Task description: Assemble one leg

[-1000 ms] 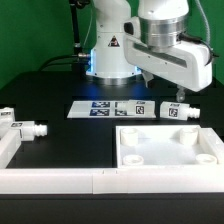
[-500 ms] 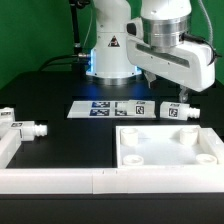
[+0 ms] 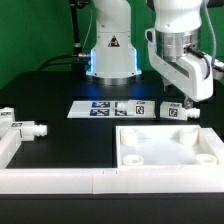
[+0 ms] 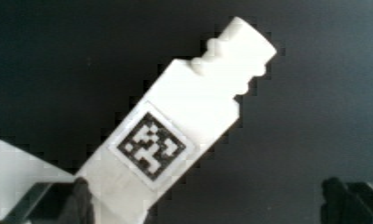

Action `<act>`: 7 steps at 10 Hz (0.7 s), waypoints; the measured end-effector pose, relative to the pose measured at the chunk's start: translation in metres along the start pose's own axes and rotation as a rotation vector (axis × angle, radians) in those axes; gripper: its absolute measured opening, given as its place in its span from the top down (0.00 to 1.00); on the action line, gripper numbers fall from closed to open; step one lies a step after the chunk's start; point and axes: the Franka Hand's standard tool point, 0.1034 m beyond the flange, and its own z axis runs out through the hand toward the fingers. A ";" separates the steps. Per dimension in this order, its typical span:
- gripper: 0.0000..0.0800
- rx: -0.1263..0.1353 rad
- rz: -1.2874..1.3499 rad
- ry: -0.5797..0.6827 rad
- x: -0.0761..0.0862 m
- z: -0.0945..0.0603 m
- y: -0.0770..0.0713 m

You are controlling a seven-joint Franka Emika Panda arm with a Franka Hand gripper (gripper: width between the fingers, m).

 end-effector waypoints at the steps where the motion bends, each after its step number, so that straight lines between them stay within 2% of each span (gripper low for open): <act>1: 0.19 0.001 0.000 0.000 0.001 0.000 0.000; 4: 0.19 0.005 0.014 0.001 -0.001 0.001 0.000; 5: 0.19 0.020 0.093 0.011 -0.004 0.011 0.010; 6: 0.19 0.008 0.121 0.024 -0.012 0.022 0.021; 7: 0.19 0.008 0.135 0.029 -0.016 0.029 0.022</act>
Offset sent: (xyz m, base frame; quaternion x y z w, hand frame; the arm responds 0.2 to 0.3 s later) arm 0.0000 0.0000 0.0000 0.0000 0.0000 0.0000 1.0000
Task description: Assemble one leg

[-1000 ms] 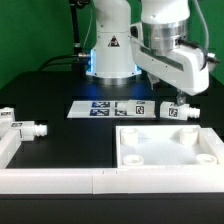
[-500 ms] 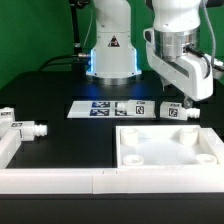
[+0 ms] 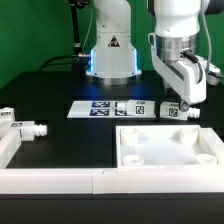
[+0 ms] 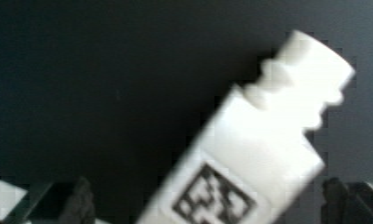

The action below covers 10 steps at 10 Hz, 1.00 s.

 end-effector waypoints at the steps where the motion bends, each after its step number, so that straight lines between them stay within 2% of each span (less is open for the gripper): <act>1: 0.19 -0.006 -0.008 0.005 -0.003 0.005 0.001; 4: 0.19 0.020 -0.016 0.030 0.001 0.014 -0.002; 5: 0.19 0.018 -0.019 0.029 0.001 0.014 -0.001; 7: 0.53 0.017 -0.020 0.030 0.001 0.014 -0.001; 8: 0.64 0.020 -0.021 0.030 0.001 0.014 -0.002; 10: 0.64 0.019 -0.023 0.029 0.000 0.014 -0.003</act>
Offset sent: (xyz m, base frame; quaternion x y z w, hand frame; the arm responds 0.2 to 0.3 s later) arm 0.0078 -0.0094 -0.0159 0.0585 0.0605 -0.0234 0.9962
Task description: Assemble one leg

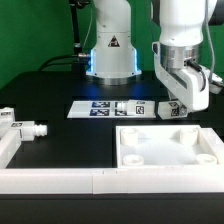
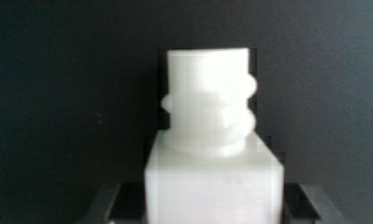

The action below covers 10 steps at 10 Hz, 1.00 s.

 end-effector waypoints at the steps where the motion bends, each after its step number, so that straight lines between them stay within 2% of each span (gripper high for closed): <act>1: 0.64 0.001 -0.045 -0.010 -0.006 -0.007 -0.008; 2: 0.64 0.007 -0.097 -0.007 -0.014 -0.010 -0.014; 3: 0.64 0.007 -0.197 0.008 -0.023 -0.008 -0.015; 4: 0.64 0.012 -0.302 0.021 -0.025 -0.004 -0.016; 6: 0.64 0.039 -0.451 0.039 -0.015 -0.002 -0.020; 10: 0.64 0.041 -0.487 0.043 -0.014 -0.001 -0.018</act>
Offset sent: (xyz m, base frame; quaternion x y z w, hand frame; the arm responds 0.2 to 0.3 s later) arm 0.0058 0.0148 -0.0075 0.0137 0.0776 -0.2586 0.9628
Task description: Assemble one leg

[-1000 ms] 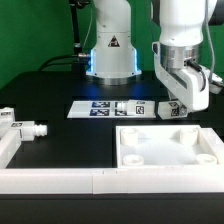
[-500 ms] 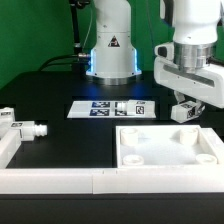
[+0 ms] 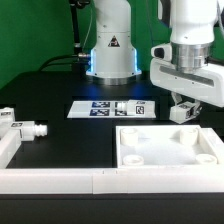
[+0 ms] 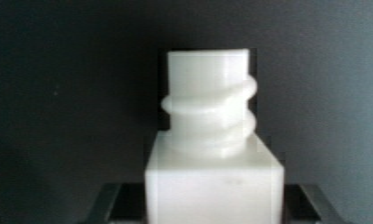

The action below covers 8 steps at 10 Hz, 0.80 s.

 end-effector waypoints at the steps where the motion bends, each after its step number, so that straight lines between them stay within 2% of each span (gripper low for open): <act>1: 0.64 0.000 -0.049 0.001 0.001 0.001 0.000; 3: 0.64 0.021 -0.099 0.028 0.004 0.001 0.000; 6: 0.64 0.023 -0.101 0.031 0.004 0.001 0.000; 8: 0.25 0.020 -0.121 0.023 0.007 -0.001 0.001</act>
Offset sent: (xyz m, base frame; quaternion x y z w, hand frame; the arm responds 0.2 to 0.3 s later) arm -0.0055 -0.0008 -0.0107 0.0112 0.0185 -0.0047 0.9998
